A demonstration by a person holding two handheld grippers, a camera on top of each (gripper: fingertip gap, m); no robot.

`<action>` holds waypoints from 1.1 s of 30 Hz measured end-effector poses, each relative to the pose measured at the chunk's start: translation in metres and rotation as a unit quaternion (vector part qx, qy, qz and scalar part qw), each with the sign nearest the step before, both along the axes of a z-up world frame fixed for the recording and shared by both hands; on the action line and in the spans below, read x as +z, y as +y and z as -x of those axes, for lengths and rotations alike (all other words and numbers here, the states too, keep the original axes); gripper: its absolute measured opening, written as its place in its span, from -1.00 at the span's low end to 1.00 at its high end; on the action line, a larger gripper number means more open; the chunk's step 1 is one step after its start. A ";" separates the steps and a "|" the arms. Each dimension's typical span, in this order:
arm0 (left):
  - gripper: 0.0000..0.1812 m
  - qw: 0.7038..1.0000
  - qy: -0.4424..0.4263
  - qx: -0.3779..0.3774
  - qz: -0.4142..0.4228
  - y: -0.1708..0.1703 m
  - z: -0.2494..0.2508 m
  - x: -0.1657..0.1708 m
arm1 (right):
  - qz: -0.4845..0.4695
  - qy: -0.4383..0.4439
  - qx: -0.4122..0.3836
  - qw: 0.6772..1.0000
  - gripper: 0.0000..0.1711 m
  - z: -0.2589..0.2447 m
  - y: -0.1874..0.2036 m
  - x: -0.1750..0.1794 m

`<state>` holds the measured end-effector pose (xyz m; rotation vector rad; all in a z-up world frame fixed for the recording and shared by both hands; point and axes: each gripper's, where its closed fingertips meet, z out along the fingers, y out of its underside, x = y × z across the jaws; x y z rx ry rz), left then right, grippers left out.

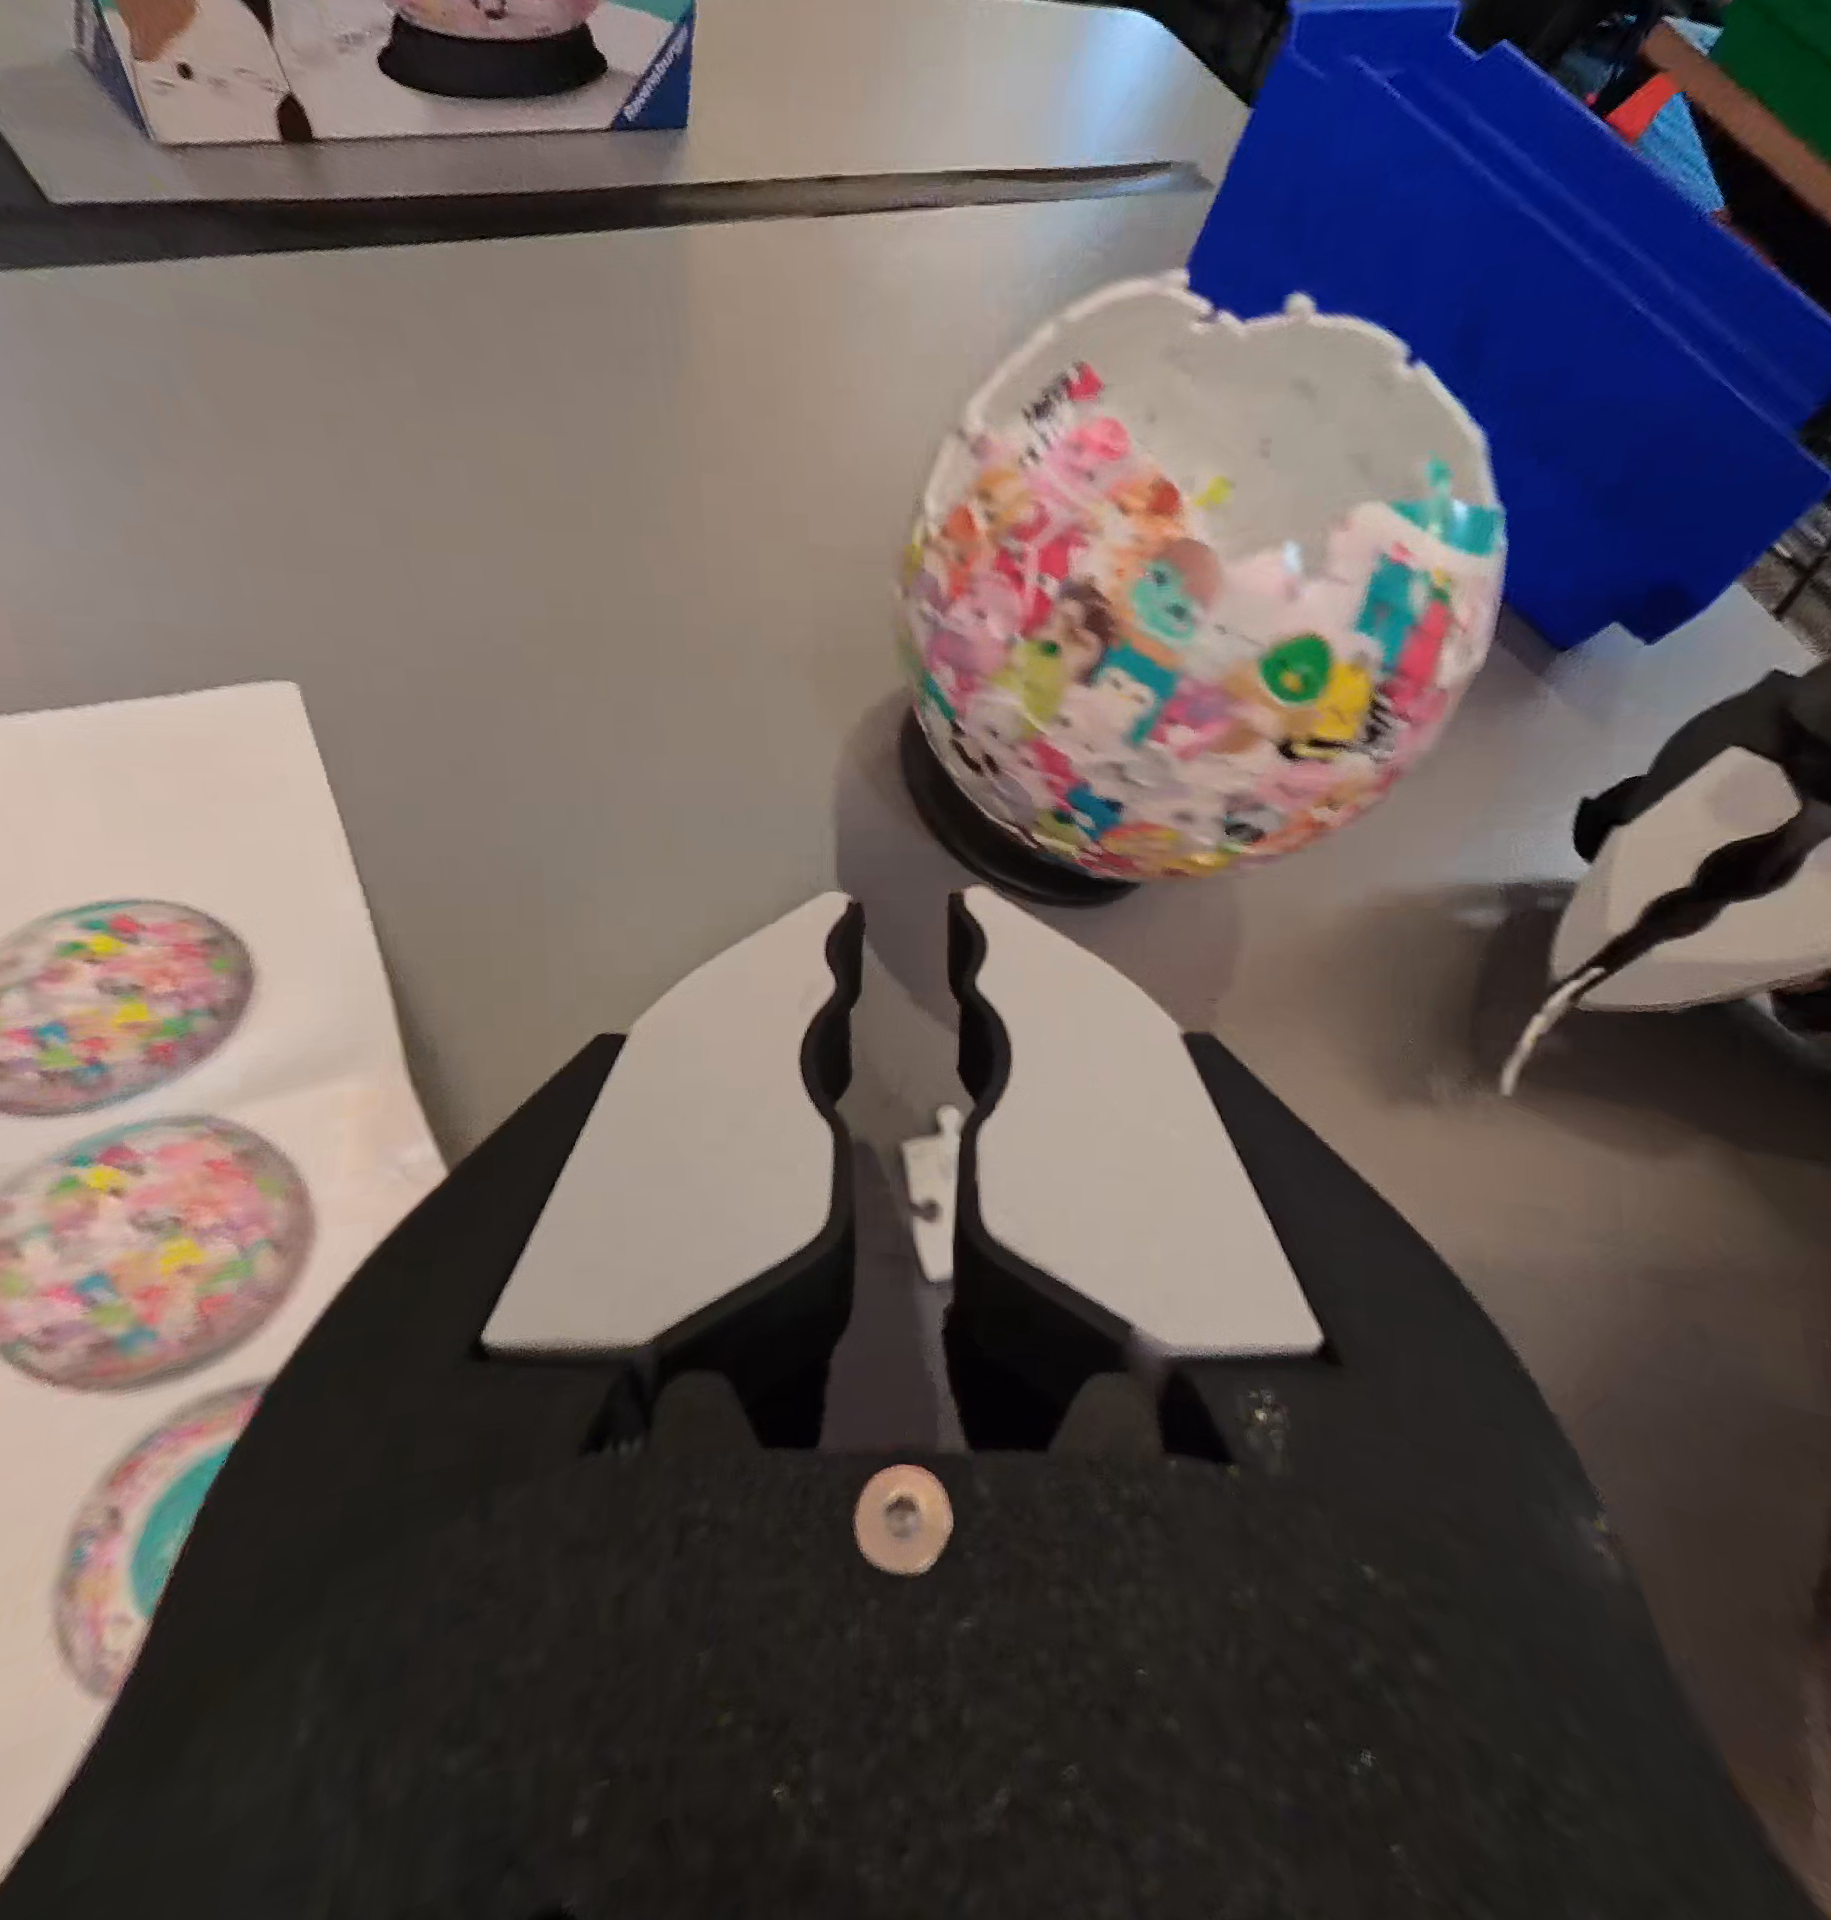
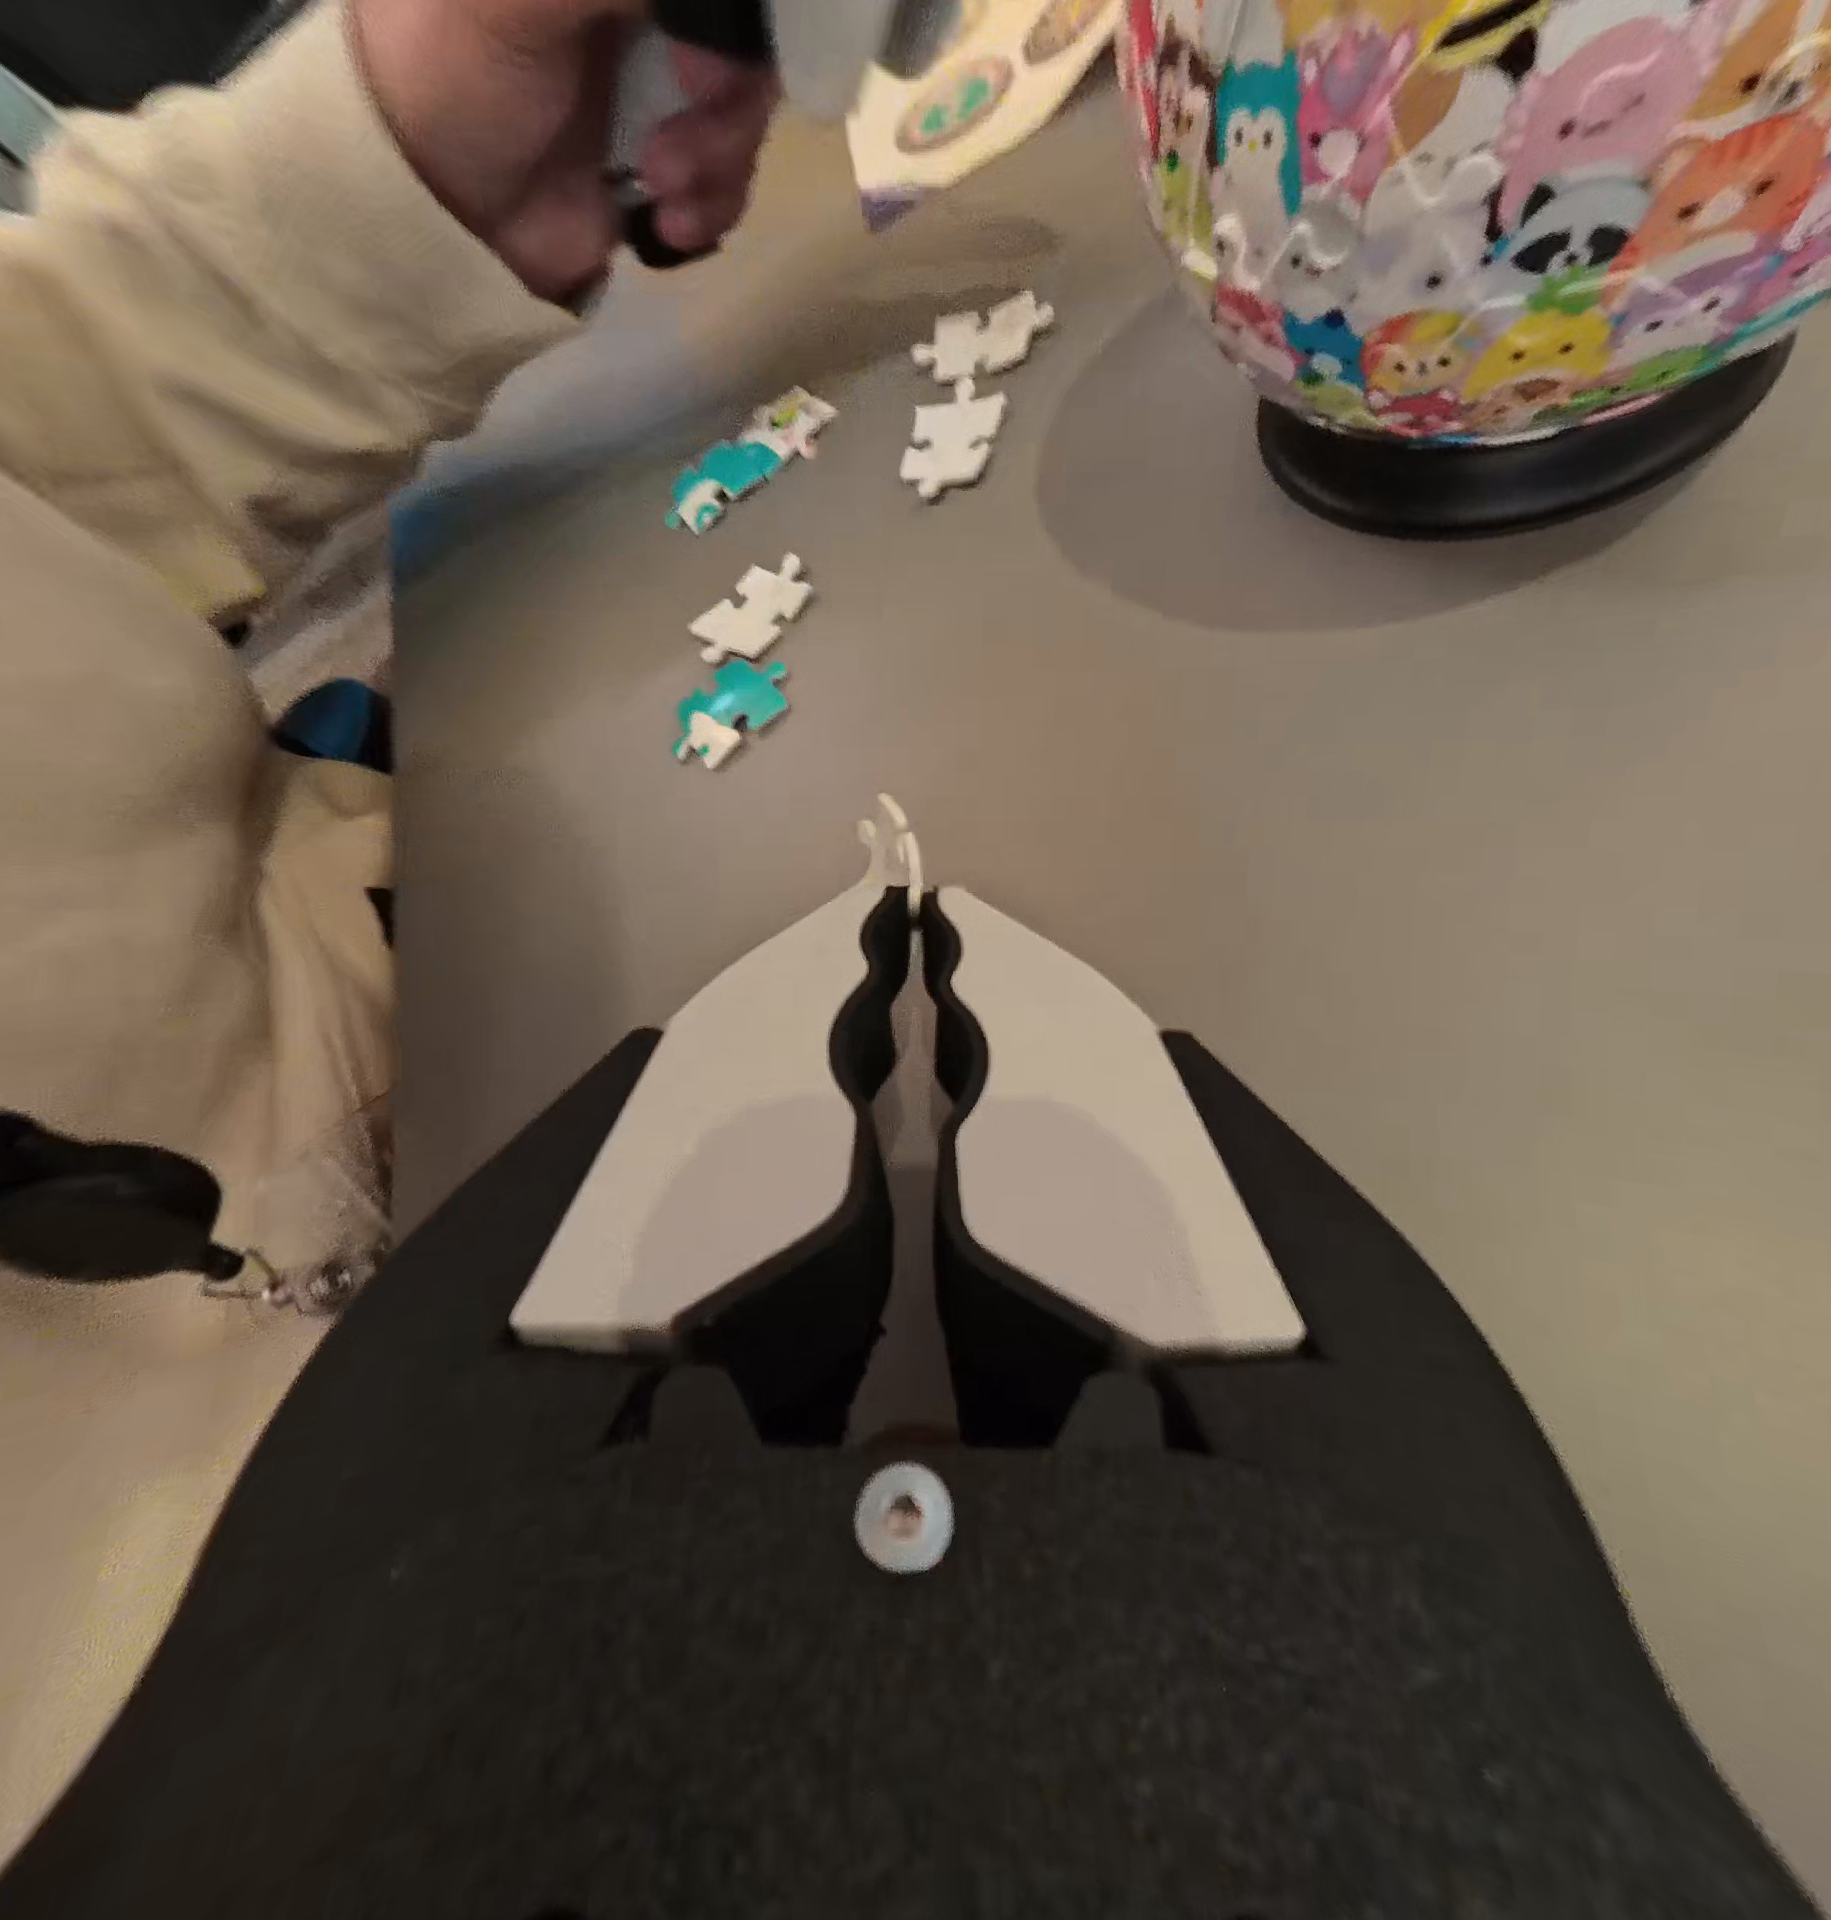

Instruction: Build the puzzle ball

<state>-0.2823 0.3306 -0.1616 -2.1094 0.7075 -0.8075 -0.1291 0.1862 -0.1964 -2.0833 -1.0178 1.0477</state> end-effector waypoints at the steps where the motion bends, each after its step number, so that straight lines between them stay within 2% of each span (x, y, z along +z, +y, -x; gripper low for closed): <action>1: -0.84 1.000 -0.004 -0.006 0.000 0.008 -0.001 0.000 | -0.004 0.009 -0.004 1.000 -0.97 -0.002 0.003 0.004; 6: -0.78 0.995 -0.065 -0.075 -0.006 0.021 -0.010 0.009 | -0.004 0.050 -0.071 0.996 -0.98 -0.034 0.032 0.035; 9: -0.74 0.987 -0.093 -0.125 -0.021 0.010 -0.013 0.008 | -0.009 0.056 -0.098 0.994 -0.97 -0.050 0.040 0.042; 11: -0.74 0.982 -0.094 -0.159 -0.042 -0.001 -0.016 0.004 | -0.100 0.045 -0.111 0.988 -0.98 -0.058 0.050 0.070; 14: -0.74 0.974 -0.103 -0.186 -0.081 -0.012 -0.021 0.011 | -0.292 -0.027 -0.110 0.950 -0.98 -0.059 0.085 0.138; 16: -0.73 0.970 -0.106 -0.200 -0.088 -0.018 -0.023 0.024 | -0.372 -0.107 -0.069 0.919 -0.97 -0.044 0.115 0.171; 18: -0.73 0.967 -0.128 -0.186 -0.117 -0.019 -0.020 0.036 | -0.449 -0.177 0.003 0.876 -0.97 -0.014 0.143 0.187; 20: -0.73 0.965 -0.152 -0.182 -0.113 -0.022 -0.016 0.040 | -0.513 -0.243 0.076 0.820 -0.97 0.016 0.171 0.186; 22: -0.73 0.965 -0.166 -0.182 -0.090 -0.022 -0.012 0.038 | -0.548 -0.262 0.150 0.780 -0.98 0.043 0.188 0.174; 25: -0.73 0.959 -0.208 -0.180 -0.062 -0.019 -0.006 0.045 | -0.554 -0.252 0.231 0.759 -0.97 0.066 0.203 0.151; 28: -0.73 0.959 -0.218 -0.170 -0.062 -0.013 0.001 0.047 | -0.567 -0.267 0.308 0.716 -0.98 0.072 0.211 0.127; 31: -0.73 0.962 -0.211 -0.163 -0.064 -0.009 0.003 0.044 | -0.594 -0.265 0.355 0.672 -0.97 0.078 0.212 0.115; 33: -0.73 0.961 -0.212 -0.163 -0.064 -0.009 0.003 0.044 | -0.595 -0.259 0.370 0.665 -0.97 0.081 0.209 0.108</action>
